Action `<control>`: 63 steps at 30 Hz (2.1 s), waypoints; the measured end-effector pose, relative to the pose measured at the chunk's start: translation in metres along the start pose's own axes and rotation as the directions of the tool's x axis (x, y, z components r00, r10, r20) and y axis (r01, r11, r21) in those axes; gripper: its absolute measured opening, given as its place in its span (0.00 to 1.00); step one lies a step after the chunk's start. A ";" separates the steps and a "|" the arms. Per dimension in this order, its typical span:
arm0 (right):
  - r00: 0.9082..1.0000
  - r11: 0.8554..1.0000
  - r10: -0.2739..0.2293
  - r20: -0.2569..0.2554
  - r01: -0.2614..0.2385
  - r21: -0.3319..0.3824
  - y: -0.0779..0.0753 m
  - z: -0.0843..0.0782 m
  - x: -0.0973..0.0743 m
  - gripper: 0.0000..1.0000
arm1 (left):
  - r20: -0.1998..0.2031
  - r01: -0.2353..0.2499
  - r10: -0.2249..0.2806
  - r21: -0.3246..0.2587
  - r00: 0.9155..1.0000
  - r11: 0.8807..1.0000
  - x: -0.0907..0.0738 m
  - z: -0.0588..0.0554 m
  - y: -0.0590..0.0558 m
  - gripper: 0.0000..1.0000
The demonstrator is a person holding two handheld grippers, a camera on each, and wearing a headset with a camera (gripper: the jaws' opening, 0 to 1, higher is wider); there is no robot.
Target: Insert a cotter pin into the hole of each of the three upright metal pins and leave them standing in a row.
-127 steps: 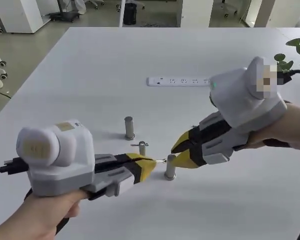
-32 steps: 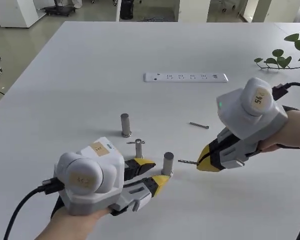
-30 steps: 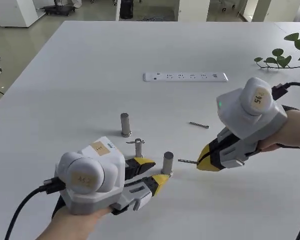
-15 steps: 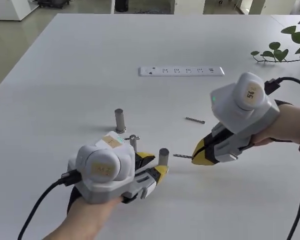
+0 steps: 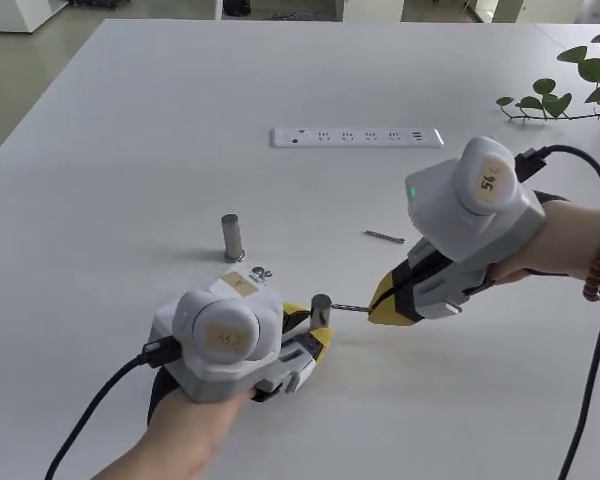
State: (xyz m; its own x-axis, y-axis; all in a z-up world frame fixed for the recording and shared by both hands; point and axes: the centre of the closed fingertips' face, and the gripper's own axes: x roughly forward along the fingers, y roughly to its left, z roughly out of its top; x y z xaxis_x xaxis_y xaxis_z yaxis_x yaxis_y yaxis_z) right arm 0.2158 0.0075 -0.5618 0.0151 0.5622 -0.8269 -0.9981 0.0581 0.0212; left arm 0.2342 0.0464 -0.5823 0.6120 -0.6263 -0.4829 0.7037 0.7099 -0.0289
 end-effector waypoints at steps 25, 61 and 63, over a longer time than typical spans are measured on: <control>1.000 0.999 0.002 -0.016 -0.003 -0.050 -0.008 0.011 0.011 0.00 | 0.018 -0.012 0.013 -0.056 1.000 0.998 0.007 -0.001 0.002 0.11; 0.997 0.992 -0.065 -0.042 0.060 -0.110 -0.010 0.018 0.010 0.03 | 0.031 -0.042 0.045 -0.113 0.998 0.993 0.009 -0.003 0.002 0.12; 0.997 0.992 -0.064 -0.044 0.059 -0.112 -0.009 0.018 0.010 0.01 | 0.030 -0.042 0.046 -0.113 0.999 0.993 0.009 -0.003 0.003 0.12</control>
State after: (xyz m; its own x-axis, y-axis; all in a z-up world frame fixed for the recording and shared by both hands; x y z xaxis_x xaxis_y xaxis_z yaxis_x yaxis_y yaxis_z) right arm 0.2258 0.0274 -0.5597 0.0768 0.5206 -0.8503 -0.9958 -0.0019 -0.0911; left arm 0.2402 0.0438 -0.5896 0.6541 -0.6028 -0.4569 0.6323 0.7673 -0.1070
